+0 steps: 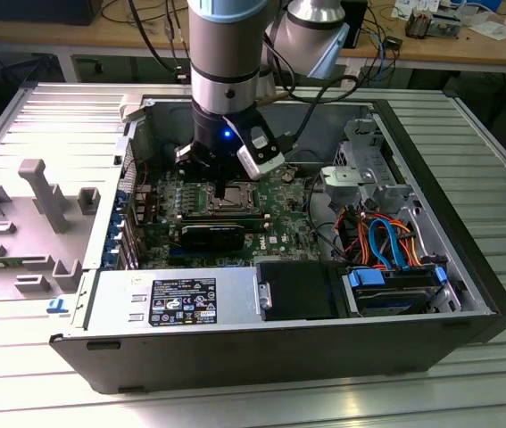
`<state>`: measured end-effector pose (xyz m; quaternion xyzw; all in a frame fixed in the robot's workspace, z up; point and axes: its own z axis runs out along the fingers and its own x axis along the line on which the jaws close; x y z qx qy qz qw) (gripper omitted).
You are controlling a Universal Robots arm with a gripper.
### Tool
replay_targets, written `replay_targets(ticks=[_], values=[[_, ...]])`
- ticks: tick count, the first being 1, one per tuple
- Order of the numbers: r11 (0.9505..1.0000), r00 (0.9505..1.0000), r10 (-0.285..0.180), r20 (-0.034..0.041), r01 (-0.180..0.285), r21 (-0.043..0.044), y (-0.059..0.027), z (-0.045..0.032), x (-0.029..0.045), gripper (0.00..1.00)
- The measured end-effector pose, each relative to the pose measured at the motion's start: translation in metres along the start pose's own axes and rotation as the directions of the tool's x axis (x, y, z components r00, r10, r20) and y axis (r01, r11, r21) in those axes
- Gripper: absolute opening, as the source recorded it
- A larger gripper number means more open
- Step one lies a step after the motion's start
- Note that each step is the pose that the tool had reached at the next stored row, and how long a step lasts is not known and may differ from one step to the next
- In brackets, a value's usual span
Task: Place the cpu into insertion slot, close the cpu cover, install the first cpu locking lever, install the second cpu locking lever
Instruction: 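Install the second cpu locking lever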
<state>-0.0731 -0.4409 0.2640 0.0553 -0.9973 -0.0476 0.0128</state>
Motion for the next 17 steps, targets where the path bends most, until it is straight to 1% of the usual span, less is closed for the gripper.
replay_targets(ticks=[1, 2, 3, 4, 6, 7, 8, 12, 13, 14, 15, 16, 17], values=[[1.0000, 1.0000, 0.000, -0.0032, 0.000, -0.0005, -0.0001, 0.0004, -0.0008, 0.11], [1.0000, 0.9999, 0.001, -0.0107, -0.001, -0.0017, -0.0003, 0.0009, -0.0024, 0.11], [1.0000, 0.9999, 0.001, -0.0142, -0.001, -0.0022, -0.0006, 0.0023, -0.0036, 0.11], [1.0000, 0.9998, 0.002, -0.0180, -0.002, -0.0027, -0.0011, 0.0064, -0.0043, 0.11], [1.0000, 0.9998, 0.002, -0.0212, -0.002, -0.0034, -0.0016, 0.0116, -0.0045, 0.11], [1.0000, 0.9997, 0.002, -0.0256, -0.002, -0.0080, -0.0017, 0.0122, -0.0046, 0.11], [0.9999, 0.9996, 0.002, -0.0283, -0.003, -0.0138, -0.0017, 0.0126, -0.0045, 0.11], [0.9997, 0.9994, 0.002, -0.0334, -0.003, -0.0227, -0.0027, 0.0161, -0.0046, 0.11], [0.9996, 0.9993, 0.002, -0.0361, -0.003, -0.0265, -0.0042, 0.0169, -0.0044, 0.11], [0.9994, 0.9992, 0.002, -0.0392, -0.003, -0.0359, -0.0062, 0.0169, -0.0042, 0.11], [0.9990, 0.9992, 0.002, -0.0401, -0.003, -0.0440, -0.0084, 0.0167, -0.0039, 0.11], [0.9987, 0.9991, 0.001, -0.0412, -0.004, -0.0500, -0.0093, 0.0177, -0.0038, 0.11], [0.9986, 0.9991, 0.001, -0.0415, -0.004, -0.0536, -0.0097, 0.0190, -0.0038, 0.11]])
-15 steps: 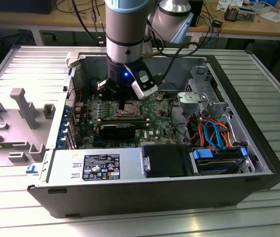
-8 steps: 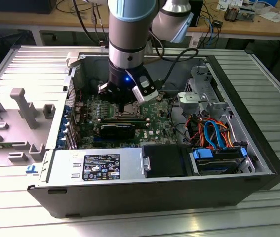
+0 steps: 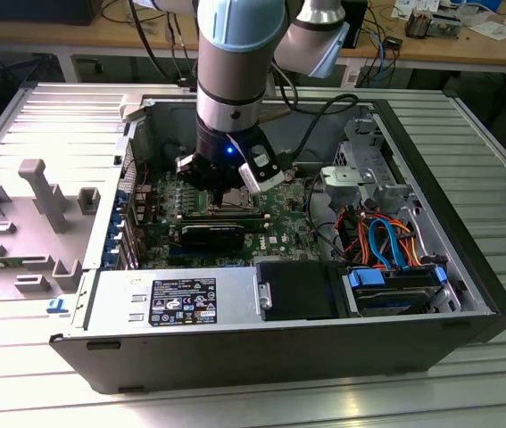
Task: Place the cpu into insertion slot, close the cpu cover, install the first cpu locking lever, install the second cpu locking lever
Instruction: 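Install the second cpu locking lever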
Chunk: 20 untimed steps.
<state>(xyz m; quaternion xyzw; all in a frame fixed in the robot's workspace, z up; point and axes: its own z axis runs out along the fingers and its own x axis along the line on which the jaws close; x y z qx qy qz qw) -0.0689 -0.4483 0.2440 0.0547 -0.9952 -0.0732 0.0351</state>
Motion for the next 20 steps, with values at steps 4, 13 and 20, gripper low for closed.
replay_targets(ticks=[4, 13, 20], values=[[0.9999, 1.0000, -0.001, -0.0037, 0.001, -0.0163, -0.0016, 0.0041, 0.0009, 0.11], [0.9996, 0.9998, 0.000, -0.0188, -0.001, -0.0273, -0.0049, 0.0199, 0.0071, 0.11], [0.9986, 0.9998, -0.007, -0.0167, 0.006, -0.0530, -0.0060, 0.0278, 0.0075, 0.11]])
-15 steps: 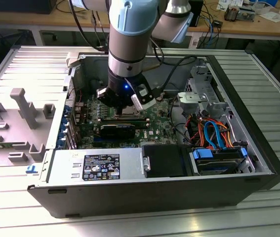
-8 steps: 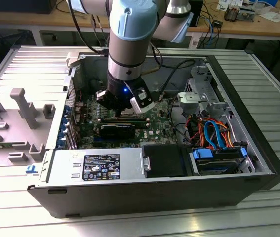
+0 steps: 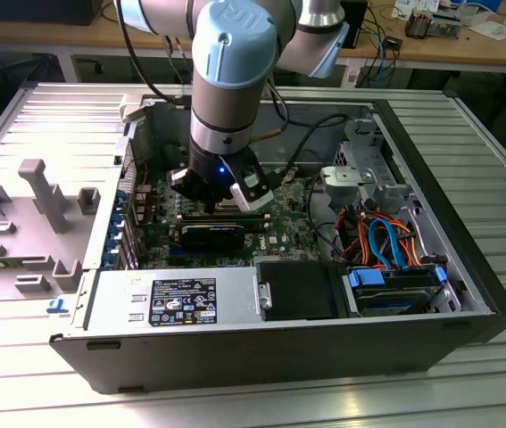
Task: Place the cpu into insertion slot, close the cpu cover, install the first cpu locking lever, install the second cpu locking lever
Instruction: 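Install the second cpu locking lever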
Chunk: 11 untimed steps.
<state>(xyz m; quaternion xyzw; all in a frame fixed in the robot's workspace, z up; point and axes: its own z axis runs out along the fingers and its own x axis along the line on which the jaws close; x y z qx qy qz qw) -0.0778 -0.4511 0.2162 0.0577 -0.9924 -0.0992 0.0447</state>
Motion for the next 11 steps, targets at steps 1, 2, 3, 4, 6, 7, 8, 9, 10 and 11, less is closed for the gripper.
replay_targets(ticks=[1, 2, 3, 4, 6, 7, 8, 9, 10, 11], values=[[1.0000, 1.0000, -0.001, -0.0002, 0.001, -0.0006, -0.0003, 0.0014, 0.0000, 0.11], [1.0000, 1.0000, -0.003, -0.0001, 0.003, -0.0020, -0.0004, 0.0019, 0.0004, 0.11], [0.9999, 1.0000, -0.009, -0.0009, 0.009, -0.0069, -0.0007, 0.0050, 0.0026, 0.11], [0.9999, 1.0000, -0.010, -0.0011, 0.010, -0.0077, -0.0007, 0.0053, 0.0031, 0.11], [0.9999, 1.0000, -0.010, -0.0008, 0.010, -0.0082, -0.0006, 0.0055, 0.0032, 0.11], [0.9999, 1.0000, -0.010, -0.0009, 0.010, -0.0083, -0.0006, 0.0055, 0.0032, 0.11], [0.9999, 1.0000, -0.010, -0.0009, 0.010, -0.0083, -0.0006, 0.0054, 0.0032, 0.11], [0.9999, 1.0000, -0.010, -0.0008, 0.010, -0.0088, -0.0006, 0.0054, 0.0032, 0.11], [0.9999, 1.0000, -0.010, -0.0006, 0.010, -0.0101, -0.0007, 0.0054, 0.0034, 0.11], [0.9999, 0.9999, -0.010, 0.0001, 0.010, -0.0131, -0.0006, 0.0055, 0.0040, 0.11]])
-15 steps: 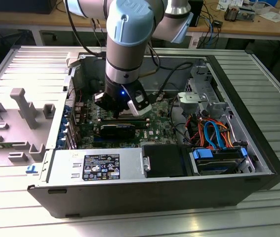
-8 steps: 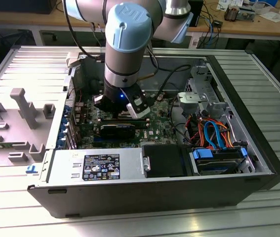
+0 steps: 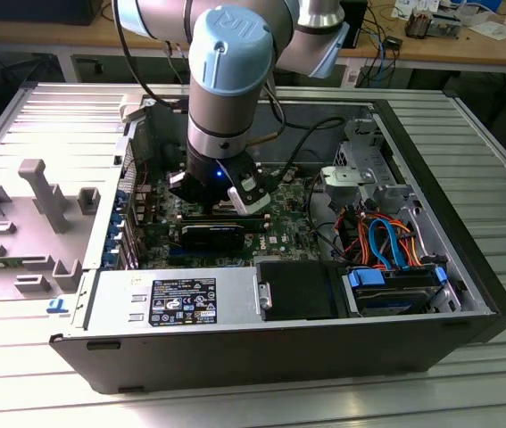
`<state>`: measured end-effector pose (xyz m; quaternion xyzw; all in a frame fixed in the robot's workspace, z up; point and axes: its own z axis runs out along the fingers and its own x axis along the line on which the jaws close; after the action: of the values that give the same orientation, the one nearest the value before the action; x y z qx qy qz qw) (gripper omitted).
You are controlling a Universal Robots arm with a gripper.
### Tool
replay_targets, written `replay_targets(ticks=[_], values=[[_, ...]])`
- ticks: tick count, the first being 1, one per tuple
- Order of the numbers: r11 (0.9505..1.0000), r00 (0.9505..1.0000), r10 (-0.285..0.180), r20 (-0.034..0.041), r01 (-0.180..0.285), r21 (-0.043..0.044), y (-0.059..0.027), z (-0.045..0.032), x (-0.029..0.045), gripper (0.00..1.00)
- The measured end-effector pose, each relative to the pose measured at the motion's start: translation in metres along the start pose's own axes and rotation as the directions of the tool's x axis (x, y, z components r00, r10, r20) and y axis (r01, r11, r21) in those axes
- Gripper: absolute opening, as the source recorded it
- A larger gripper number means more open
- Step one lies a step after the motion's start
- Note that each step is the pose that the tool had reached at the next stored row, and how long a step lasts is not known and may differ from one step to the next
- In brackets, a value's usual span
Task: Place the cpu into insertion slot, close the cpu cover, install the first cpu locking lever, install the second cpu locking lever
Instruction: 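Install the second cpu locking lever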
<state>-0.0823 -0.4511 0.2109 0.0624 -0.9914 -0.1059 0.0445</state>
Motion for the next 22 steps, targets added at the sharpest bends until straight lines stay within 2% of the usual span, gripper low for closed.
replay_targets(ticks=[2, 17, 18, 20, 22], values=[[1.0000, 1.0000, 0.000, 0.0006, 0.000, -0.0022, 0.0000, 0.0008, 0.0009, 0.11], [1.0000, 1.0000, -0.001, 0.0007, 0.001, -0.0024, -0.0004, 0.0028, 0.0011, 0.11], [1.0000, 1.0000, -0.001, 0.0010, 0.001, -0.0043, -0.0004, 0.0029, 0.0013, 0.11], [0.9999, 1.0000, -0.003, 0.0071, 0.003, -0.0112, -0.0005, 0.0042, 0.0025, 0.11], [0.9999, 0.9999, -0.003, 0.0097, 0.003, -0.0141, -0.0005, 0.0049, 0.0043, 0.11]])
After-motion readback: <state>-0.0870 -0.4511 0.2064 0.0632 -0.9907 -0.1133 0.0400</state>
